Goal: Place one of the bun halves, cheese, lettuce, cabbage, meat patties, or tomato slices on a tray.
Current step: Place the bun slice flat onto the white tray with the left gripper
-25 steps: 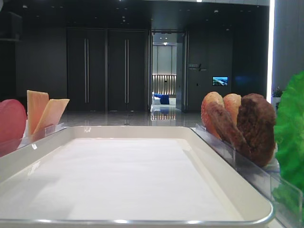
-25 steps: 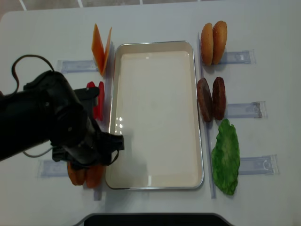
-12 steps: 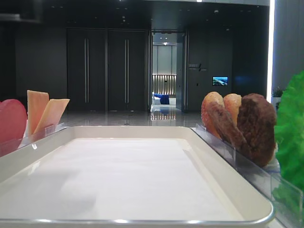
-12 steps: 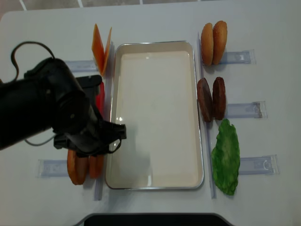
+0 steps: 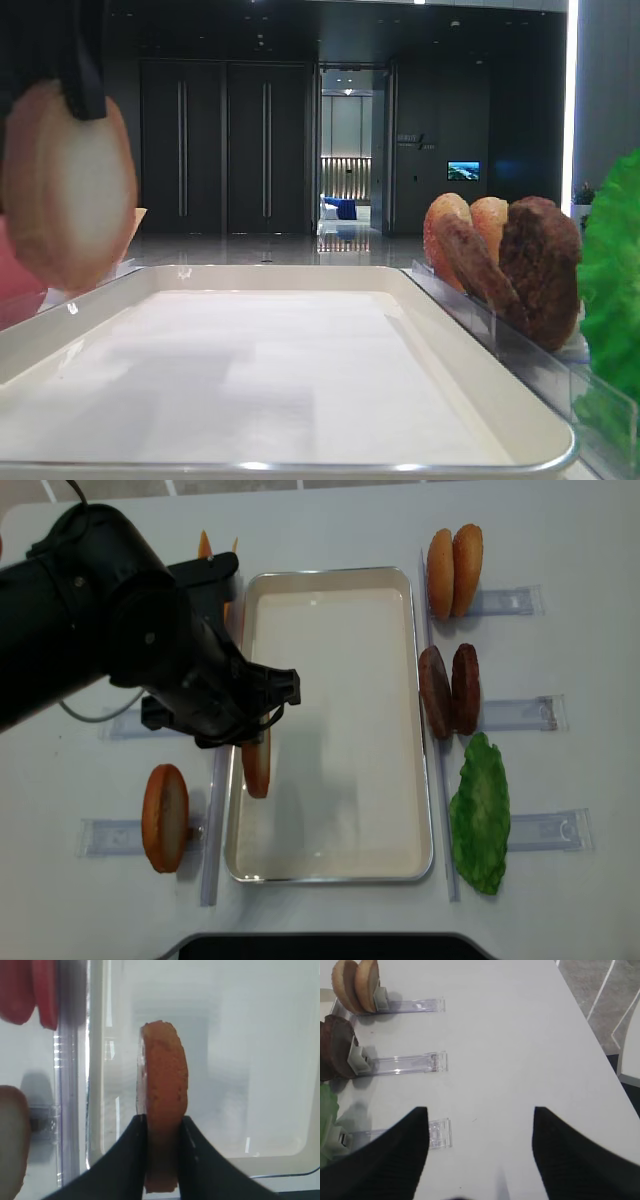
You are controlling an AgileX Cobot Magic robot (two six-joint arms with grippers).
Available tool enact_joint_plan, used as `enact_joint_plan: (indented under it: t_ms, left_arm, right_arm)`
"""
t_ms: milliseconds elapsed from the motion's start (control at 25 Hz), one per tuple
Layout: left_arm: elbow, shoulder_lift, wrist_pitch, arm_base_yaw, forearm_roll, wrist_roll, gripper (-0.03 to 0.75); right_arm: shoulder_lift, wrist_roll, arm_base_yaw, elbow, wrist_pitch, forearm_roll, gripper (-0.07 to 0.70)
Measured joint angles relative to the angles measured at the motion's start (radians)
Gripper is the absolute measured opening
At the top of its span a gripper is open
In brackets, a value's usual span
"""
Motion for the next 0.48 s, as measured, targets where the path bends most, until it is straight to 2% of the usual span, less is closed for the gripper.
enact_joint_plan:
  t_ms: [160,280,400,480]
  left_arm:
    - [0.000,0.000,-0.090,0.006,-0.044,0.082,0.132]
    - [0.008,0.000,-0.187,0.042,-0.119,0.170,0.132]
    - [0.046,0.000,-0.271,0.124,-0.266,0.336,0.132]
    - [0.083,0.001,-0.331,0.174,-0.427,0.494,0.132]
  right_arm:
    - [0.000,0.000,0.000,0.000,0.000,0.000,0.429]
    - [0.000,0.000,0.000,0.000,0.000,0.000,0.429]
    - [0.000,0.000,0.000,0.000,0.000,0.000,0.429]
    - [0.000,0.000,0.000,0.000,0.000,0.000,0.429]
